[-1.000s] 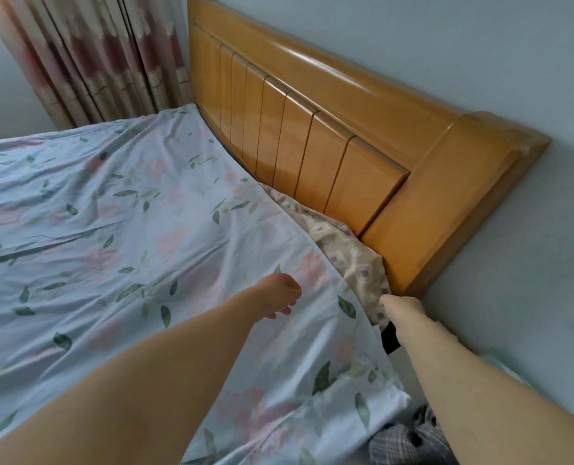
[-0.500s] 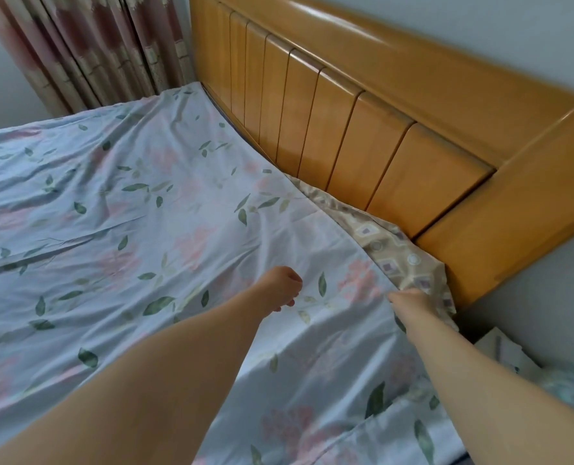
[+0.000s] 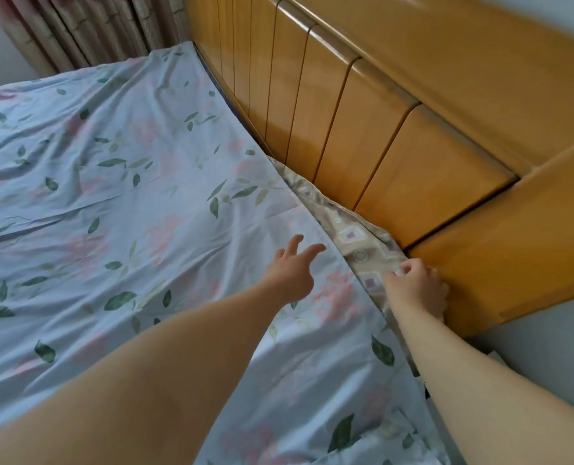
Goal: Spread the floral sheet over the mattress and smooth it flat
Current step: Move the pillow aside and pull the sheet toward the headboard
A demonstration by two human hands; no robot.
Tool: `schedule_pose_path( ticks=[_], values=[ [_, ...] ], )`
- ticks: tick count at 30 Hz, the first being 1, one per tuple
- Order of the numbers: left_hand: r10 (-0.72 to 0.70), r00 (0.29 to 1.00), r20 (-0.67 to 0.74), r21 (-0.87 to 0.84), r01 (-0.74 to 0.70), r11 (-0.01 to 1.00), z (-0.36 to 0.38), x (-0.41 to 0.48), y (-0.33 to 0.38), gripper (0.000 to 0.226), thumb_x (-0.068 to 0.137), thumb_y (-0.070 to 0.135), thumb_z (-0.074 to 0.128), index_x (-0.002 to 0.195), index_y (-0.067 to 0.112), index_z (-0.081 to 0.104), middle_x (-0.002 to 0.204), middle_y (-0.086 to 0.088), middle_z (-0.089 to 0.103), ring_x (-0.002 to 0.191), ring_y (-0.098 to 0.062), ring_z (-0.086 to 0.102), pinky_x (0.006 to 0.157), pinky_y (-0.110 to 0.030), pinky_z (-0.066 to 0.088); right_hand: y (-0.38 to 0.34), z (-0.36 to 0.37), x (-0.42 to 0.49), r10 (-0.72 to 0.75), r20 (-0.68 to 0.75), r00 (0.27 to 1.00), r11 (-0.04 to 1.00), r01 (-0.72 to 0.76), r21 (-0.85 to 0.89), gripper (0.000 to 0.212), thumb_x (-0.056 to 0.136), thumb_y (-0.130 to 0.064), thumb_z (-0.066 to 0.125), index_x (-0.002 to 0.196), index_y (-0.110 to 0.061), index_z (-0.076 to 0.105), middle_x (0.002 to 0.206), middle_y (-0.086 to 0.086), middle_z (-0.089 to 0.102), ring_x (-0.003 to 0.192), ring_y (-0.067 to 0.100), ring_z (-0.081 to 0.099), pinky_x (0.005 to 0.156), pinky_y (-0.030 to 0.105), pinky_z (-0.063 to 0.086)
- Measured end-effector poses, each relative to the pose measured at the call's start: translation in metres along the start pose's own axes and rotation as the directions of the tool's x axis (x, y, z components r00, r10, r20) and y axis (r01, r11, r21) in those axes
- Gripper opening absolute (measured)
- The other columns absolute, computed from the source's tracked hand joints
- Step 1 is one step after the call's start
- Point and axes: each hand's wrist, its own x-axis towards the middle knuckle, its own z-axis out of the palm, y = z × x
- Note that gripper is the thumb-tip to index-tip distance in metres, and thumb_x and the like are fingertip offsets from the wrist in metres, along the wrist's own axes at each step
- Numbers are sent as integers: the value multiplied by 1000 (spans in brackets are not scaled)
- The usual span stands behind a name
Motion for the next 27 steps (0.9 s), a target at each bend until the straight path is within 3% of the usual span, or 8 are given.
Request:
schedule_pose_path(
  ticks=[2, 5, 9, 13, 15, 18, 21, 27],
  values=[
    [6, 1000, 25, 38, -7, 999, 5, 11, 9, 75, 94, 4, 42, 147, 46, 11, 159, 6, -7, 144, -32, 10, 100, -37, 42, -1, 2, 5, -88, -28, 996, 994, 86, -67, 43, 88, -36, 58, 127, -22, 48, 140, 5, 42, 126, 30, 37, 106, 45, 32],
    [-25, 997, 70, 171, 12, 985, 12, 27, 17, 83, 92, 7, 46, 145, 50, 0, 154, -2, 6, 132, -34, 28, 89, -35, 51, -5, 7, 16, -153, 112, 982, 971, 171, -169, 65, 84, -47, 60, 141, -27, 35, 145, 2, 41, 133, 28, 35, 109, 44, 28],
    [32, 995, 98, 355, -65, 933, 16, 42, 22, 75, 93, 13, 48, 146, 48, 6, 143, -10, 24, 121, -33, 38, 83, -38, 54, -11, 9, 24, -120, 236, 964, 950, 180, -254, 80, 84, -56, 56, 148, -24, 21, 145, 5, 42, 134, 28, 36, 107, 42, 28],
    [41, 994, 99, 519, -87, 850, 12, 41, 15, 54, 96, 22, 47, 143, 37, 25, 132, -9, 40, 118, -30, 44, 77, -34, 43, -22, 9, 24, -130, 320, 938, 936, 223, -272, 54, 83, -58, 54, 124, -23, 53, 112, 3, 60, 108, 25, 51, 89, 37, 29],
    [56, 998, 38, 504, -68, 861, 8, 37, 7, 40, 96, 17, 43, 134, 28, 39, 123, -8, 49, 110, -28, 51, 69, -32, 39, -27, 12, 18, -149, 356, 922, 927, 256, -275, 50, 82, -61, 52, 116, -26, 58, 104, 0, 60, 104, 24, 52, 89, 37, 30],
    [-45, 998, -53, 354, 61, 933, -1, 22, -5, 29, 92, 10, 39, 119, 17, 49, 114, -6, 56, 100, -28, 59, 66, -32, 39, -35, 10, 9, -152, 403, 903, 909, 287, -301, 73, 77, -69, 54, 137, -29, 41, 137, 4, 47, 130, 29, 38, 103, 42, 30],
    [-200, 977, -74, 293, 213, 932, -15, 3, -29, 26, 90, 8, 43, 115, 12, 51, 114, -7, 59, 103, -28, 60, 70, -31, 41, -43, 5, -2, -116, 464, 878, 905, 286, -316, 87, 75, -69, 58, 143, -22, 31, 145, 5, 40, 135, 30, 35, 108, 43, 31],
    [-414, 818, 399, 520, 170, 837, -49, -40, -75, 43, 99, 23, 43, 138, 4, 45, 140, -9, 48, 132, -28, 44, 109, -35, 35, -68, 1, -37, -125, 434, 892, 944, 242, -226, 61, 79, -47, 68, 122, -13, 41, 125, 7, 54, 113, 28, 55, 80, 35, 45]
  ],
)
